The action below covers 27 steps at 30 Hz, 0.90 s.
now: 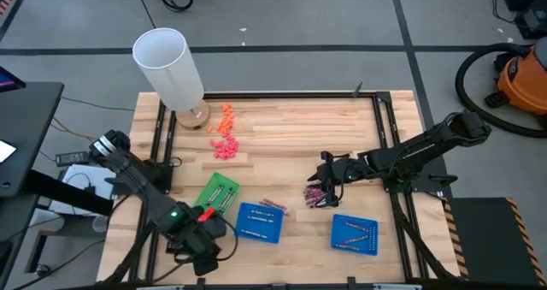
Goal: Sort crayons
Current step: Put the red crayon into the black basket
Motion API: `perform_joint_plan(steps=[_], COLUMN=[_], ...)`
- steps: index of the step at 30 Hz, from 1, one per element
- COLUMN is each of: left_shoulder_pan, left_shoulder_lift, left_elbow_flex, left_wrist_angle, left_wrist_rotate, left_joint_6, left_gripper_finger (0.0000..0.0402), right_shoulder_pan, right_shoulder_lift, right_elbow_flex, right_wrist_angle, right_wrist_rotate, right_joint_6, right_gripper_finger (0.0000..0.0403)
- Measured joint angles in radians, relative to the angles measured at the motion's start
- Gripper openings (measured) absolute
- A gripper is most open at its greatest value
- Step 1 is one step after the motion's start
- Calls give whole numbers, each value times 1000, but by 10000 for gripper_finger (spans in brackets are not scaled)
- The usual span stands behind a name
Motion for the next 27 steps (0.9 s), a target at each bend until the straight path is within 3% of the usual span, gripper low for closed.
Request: perform_joint_plan(steps=[6,12,21,27], left_shoulder_pan=[-89,-159,-156,-151], left_shoulder_lift=[-26,-25,-28,-24], left_elbow_flex=[1,-87,-310,-358], left_wrist_angle=[-174,-182,58,222], left_wrist_rotate=[-6,-52,-77,-159], left_joint_6=[-181,-259,-214,-109], left_gripper_finger=[36,36,37,37], right_shoulder_pan=[9,20,21,21], right_shoulder_lift=[0,0,0,0], right_elbow_flex=[0,0,0,0], right_wrist_angle=[2,4,3,1], right_wrist_rotate=[-1,13,23,23], right_joint_6=[1,-8,-15,-17], right_gripper_finger=[107,107,107,107])
